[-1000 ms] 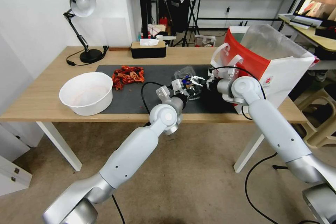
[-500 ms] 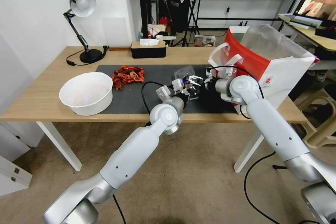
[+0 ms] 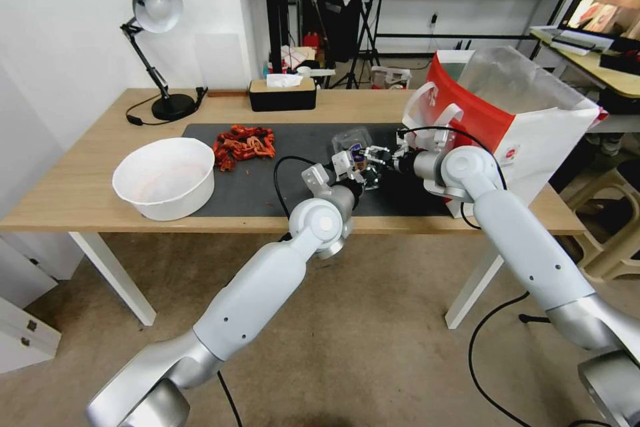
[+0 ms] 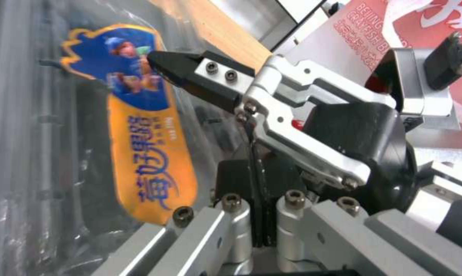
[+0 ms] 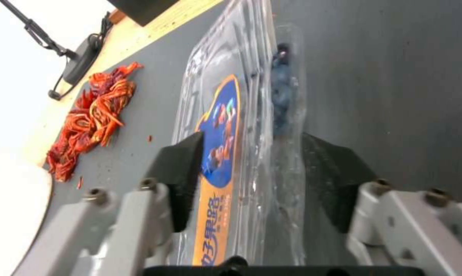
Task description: Close the takeout container lid, then place the container into the takeout bag.
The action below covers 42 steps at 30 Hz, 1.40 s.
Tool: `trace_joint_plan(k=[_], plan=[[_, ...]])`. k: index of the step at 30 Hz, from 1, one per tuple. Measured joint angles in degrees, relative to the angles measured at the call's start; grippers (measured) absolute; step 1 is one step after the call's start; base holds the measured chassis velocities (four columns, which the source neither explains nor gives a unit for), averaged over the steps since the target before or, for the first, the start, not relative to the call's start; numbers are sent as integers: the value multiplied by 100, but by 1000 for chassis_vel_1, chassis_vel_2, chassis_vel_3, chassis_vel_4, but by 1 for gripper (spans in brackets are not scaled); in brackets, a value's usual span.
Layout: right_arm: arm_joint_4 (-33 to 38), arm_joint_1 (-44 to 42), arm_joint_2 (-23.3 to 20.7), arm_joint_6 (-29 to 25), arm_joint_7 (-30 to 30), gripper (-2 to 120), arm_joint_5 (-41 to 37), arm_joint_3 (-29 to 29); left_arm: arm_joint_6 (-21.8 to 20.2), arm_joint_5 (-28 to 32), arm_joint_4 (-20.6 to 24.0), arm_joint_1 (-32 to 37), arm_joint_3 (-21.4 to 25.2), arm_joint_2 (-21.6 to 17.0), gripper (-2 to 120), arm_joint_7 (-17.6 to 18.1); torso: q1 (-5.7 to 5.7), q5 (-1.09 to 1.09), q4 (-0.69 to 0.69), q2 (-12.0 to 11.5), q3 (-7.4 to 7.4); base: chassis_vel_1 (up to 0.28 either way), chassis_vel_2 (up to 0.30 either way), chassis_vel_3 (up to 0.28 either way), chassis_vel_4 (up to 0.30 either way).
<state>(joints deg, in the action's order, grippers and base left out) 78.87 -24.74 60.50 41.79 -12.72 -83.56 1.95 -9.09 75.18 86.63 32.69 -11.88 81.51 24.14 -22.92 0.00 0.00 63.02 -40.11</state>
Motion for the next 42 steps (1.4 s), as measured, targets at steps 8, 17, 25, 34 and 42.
trace_joint_plan(k=[8,17,25,34,42], plan=[[11,-7,0,-1,-2,22,-3,7,1,0,-2,-1,-5,8,0,1,0,0,0,0,0,0,0,0,0],[32,-27,-7,-1,-26,0,-16,30,6,0,-4,0,-7,12,0,2,0,0,0,0,0,0,0,0,0],[50,-48,-12,2,-88,0,-21,68,30,-9,-5,-21,14,-13,0,5,0,0,0,0,0,0,0,0,0],[66,-100,-3,41,-135,0,-34,116,65,-17,11,-29,59,-35,0,-14,0,0,0,0,0,0,0,0,0],[64,-73,-6,31,-164,0,-67,146,67,-80,212,-9,188,-184,0,-27,0,0,0,0,0,0,0,0,0]])
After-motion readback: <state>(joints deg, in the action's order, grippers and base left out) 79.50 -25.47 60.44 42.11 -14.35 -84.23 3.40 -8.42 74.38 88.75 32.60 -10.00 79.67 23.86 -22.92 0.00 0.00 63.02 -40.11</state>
